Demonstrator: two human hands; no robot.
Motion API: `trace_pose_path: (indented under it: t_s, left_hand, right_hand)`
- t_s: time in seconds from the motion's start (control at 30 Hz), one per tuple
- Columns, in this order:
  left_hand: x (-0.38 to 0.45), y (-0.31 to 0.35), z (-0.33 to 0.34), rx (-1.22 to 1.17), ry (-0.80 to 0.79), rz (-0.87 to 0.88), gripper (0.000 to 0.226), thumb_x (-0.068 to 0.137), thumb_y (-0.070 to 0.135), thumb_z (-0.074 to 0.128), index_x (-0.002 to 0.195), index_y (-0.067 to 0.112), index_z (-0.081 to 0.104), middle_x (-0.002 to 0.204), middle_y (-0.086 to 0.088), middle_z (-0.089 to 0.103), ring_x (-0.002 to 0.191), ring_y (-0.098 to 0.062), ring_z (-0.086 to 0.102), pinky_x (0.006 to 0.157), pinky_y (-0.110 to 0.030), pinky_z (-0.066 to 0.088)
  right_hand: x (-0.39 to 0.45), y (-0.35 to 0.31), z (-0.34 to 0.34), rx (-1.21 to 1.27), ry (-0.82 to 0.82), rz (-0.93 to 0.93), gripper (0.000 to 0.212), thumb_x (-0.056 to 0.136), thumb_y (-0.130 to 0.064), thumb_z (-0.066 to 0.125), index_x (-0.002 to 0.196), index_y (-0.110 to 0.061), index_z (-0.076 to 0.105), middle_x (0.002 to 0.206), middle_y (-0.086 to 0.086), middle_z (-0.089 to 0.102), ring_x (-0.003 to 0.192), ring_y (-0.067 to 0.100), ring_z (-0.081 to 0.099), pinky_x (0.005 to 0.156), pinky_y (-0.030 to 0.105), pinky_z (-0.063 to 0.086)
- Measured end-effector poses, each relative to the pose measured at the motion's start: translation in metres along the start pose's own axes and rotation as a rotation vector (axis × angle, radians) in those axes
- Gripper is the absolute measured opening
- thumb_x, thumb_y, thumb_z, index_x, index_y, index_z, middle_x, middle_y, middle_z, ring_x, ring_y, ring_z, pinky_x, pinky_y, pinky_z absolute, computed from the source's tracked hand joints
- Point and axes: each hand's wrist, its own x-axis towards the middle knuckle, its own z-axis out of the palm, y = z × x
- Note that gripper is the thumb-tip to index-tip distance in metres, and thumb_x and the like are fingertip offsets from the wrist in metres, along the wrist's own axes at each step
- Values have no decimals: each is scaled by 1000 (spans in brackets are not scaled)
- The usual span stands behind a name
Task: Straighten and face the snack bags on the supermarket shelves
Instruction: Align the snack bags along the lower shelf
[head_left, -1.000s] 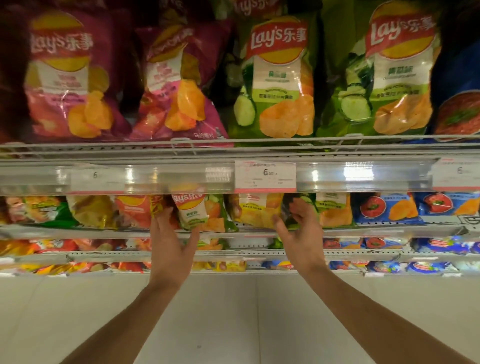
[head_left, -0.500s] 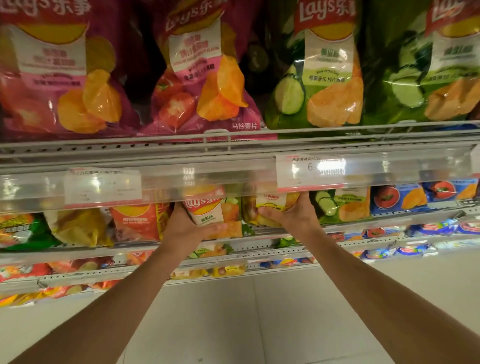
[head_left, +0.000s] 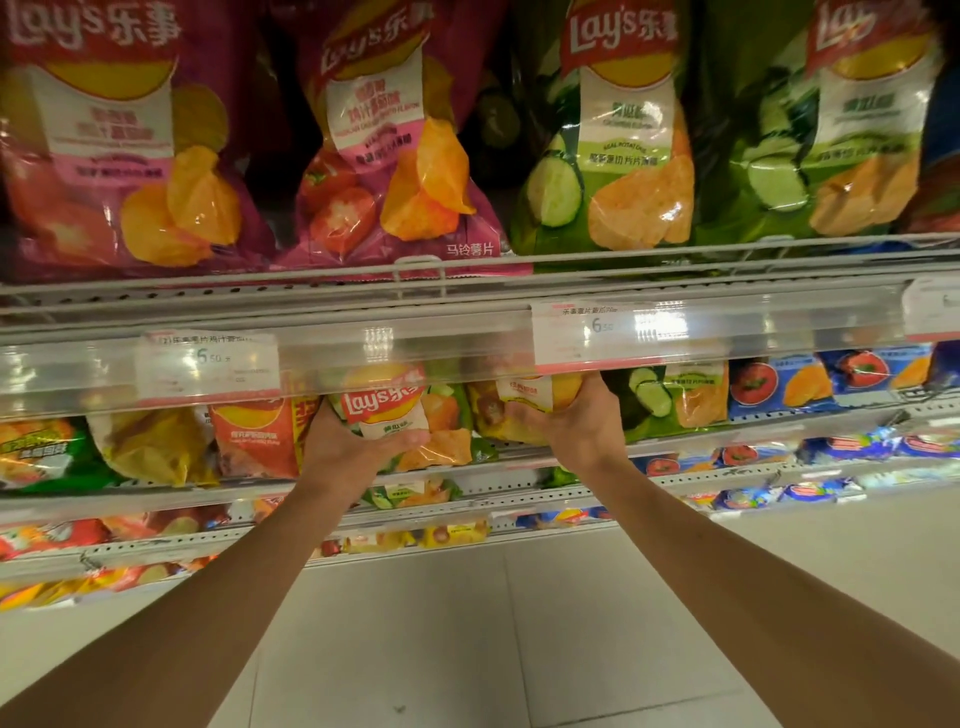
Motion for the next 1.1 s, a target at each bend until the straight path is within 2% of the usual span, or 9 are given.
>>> trace_pose_path:
  t_s: [0.17, 0.23, 0.37, 0.57, 0.67, 0.77, 0.87, 0.97, 1.1]
  left_hand:
    - [-3, 0, -4, 18, 40, -31, 75, 51, 35, 95, 118, 22, 63, 94, 13, 68, 86, 0, 60, 79, -22, 43]
    - [-4, 0, -4, 18, 49, -40, 74, 51, 35, 95, 117, 21, 64, 94, 11, 68, 88, -4, 62, 73, -20, 43]
    - [-6, 2, -1, 39, 65, -54, 72, 52, 33, 96, 116, 19, 65, 104, 1, 72, 100, -18, 66, 90, -36, 51]
    - [-8, 18, 22, 95, 53, -33, 57, 56, 32, 95, 102, 26, 62, 91, 8, 69, 84, -9, 61, 87, -31, 47]
    - [-10, 33, 45, 111, -5, -14, 51, 57, 32, 95, 96, 28, 62, 95, 6, 70, 97, -16, 64, 94, -33, 48]
    - [-16, 48, 75, 137, -18, 11, 63, 59, 38, 94, 110, 19, 62, 115, 3, 67, 109, -17, 60, 103, -35, 44]
    - [-23, 58, 105, 59, -99, 40, 60, 64, 31, 92, 114, 28, 60, 113, 8, 63, 104, -10, 55, 97, -29, 41]
    - [-23, 65, 130, 14, -136, 9, 61, 67, 29, 91, 119, 25, 60, 120, 5, 65, 110, -14, 58, 102, -31, 43]
    - [-20, 66, 152, 21, -143, -35, 49, 71, 36, 88, 113, 27, 64, 104, 11, 62, 91, -6, 56, 89, -27, 41]
  right_hand:
    - [-11, -4, -8, -17, 40, -44, 85, 69, -44, 91, 138, -23, 46, 119, -6, 68, 106, 17, 67, 89, 37, 60]
    - [-16, -3, -14, 10, 43, -55, 89, 69, -43, 91, 141, -25, 42, 118, -9, 67, 103, 14, 65, 88, 34, 59]
    - [-22, 4, -32, 74, 40, -28, 76, 67, -41, 92, 126, -29, 46, 105, -17, 64, 97, 12, 66, 85, 36, 61]
    - [-34, 28, -72, 202, -13, 7, 76, 69, -31, 93, 133, -20, 53, 117, -4, 71, 107, 18, 69, 89, 42, 61]
    - [-42, 43, -94, 284, -16, 25, 75, 71, -24, 92, 135, -21, 52, 119, -2, 71, 109, 21, 69, 90, 46, 61]
    - [-46, 59, -115, 335, 6, 46, 69, 70, -20, 91, 129, -27, 55, 113, -10, 73, 103, 14, 71, 82, 34, 63]
    - [-46, 73, -136, 363, 41, 78, 66, 69, -20, 92, 125, -31, 58, 108, -12, 73, 96, 9, 73, 70, 23, 61]
    - [-45, 84, -152, 394, 42, 106, 69, 69, -18, 91, 128, -29, 57, 105, -14, 72, 89, 1, 72, 62, 13, 56]
    - [-45, 93, -167, 416, 25, 119, 66, 60, -26, 91, 117, -36, 58, 90, -22, 74, 83, -11, 68, 57, 8, 51]
